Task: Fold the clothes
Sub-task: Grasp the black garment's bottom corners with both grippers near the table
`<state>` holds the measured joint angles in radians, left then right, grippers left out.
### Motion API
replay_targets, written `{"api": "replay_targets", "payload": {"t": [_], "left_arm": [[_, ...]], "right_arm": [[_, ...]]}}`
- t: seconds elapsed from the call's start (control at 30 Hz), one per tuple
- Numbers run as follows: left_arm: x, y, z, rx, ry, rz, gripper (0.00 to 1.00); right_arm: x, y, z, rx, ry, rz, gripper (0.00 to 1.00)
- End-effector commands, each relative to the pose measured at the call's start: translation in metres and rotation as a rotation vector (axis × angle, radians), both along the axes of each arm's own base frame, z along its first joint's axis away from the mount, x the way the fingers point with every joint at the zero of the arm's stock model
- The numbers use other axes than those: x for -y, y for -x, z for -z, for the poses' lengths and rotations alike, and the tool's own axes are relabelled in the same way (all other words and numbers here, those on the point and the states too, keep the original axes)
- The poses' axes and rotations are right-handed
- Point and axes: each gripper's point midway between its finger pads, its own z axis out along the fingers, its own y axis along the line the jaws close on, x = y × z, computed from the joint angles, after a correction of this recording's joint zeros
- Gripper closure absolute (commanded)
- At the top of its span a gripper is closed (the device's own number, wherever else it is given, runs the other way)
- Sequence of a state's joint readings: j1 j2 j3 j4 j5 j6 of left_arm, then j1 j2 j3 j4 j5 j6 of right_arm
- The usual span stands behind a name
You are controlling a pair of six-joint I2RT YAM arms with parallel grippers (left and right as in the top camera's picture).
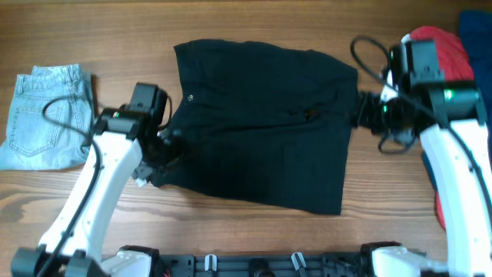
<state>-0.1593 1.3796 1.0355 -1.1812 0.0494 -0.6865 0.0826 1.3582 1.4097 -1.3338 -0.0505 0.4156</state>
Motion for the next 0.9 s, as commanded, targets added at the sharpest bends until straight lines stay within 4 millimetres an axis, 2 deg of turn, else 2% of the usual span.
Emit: {"api": "replay_targets", "payload": {"t": [0.0, 0.07, 0.13, 0.23, 0.27, 0.3, 0.33, 0.43, 0.5, 0.63, 0.77, 0.87], "left_arm": [[-0.010, 0.024, 0.015, 0.007, 0.013, -0.242, 0.10], [0.006, 0.026, 0.028, 0.029, 0.122, -0.279, 0.17], [0.020, 0.032, 0.041, 0.002, 0.209, -0.290, 0.19], [0.015, 0.036, 0.063, 0.009, 0.189, -0.337, 0.20], [0.011, 0.034, 0.068, 0.027, 0.165, -0.346, 0.20], [0.008, 0.033, 0.071, 0.033, 0.153, -0.363, 0.20], [0.007, 0.032, 0.073, 0.044, 0.148, -0.374, 0.20], [0.006, 0.021, 0.076, 0.096, 0.150, -0.373, 0.22], [0.001, 0.014, 0.075, 0.133, 0.127, -0.381, 0.23], [-0.010, 0.002, 0.073, 0.194, 0.077, -0.407, 0.28], [-0.009, -0.001, 0.072, 0.206, 0.083, -0.406, 0.32], [-0.009, 0.000, 0.073, 0.204, 0.082, -0.406, 0.35]], "right_arm": [[-0.016, 0.035, 0.030, -0.056, -0.125, 0.065, 0.27], [-0.020, 0.056, 0.054, -0.103, -0.173, 0.154, 0.27], [-0.020, 0.070, 0.072, -0.145, -0.194, 0.221, 0.27], [-0.035, 0.077, 0.084, -0.184, -0.282, 0.223, 0.27], [-0.039, 0.081, 0.087, -0.213, -0.317, 0.266, 0.19], [-0.042, 0.084, 0.090, -0.236, -0.338, 0.302, 0.16], [-0.043, 0.088, 0.094, -0.265, -0.351, 0.347, 0.02], [-0.045, 0.099, 0.105, -0.346, -0.383, 0.518, 0.01], [-0.055, 0.106, 0.112, -0.409, -0.446, 0.605, 0.01], [-0.071, 0.105, 0.133, -0.445, -0.566, 0.643, 0.00], [-0.077, 0.127, 0.162, -0.534, -0.598, 0.721, 0.01], [-0.076, 0.136, 0.174, -0.558, -0.589, 0.749, 0.04]]}}
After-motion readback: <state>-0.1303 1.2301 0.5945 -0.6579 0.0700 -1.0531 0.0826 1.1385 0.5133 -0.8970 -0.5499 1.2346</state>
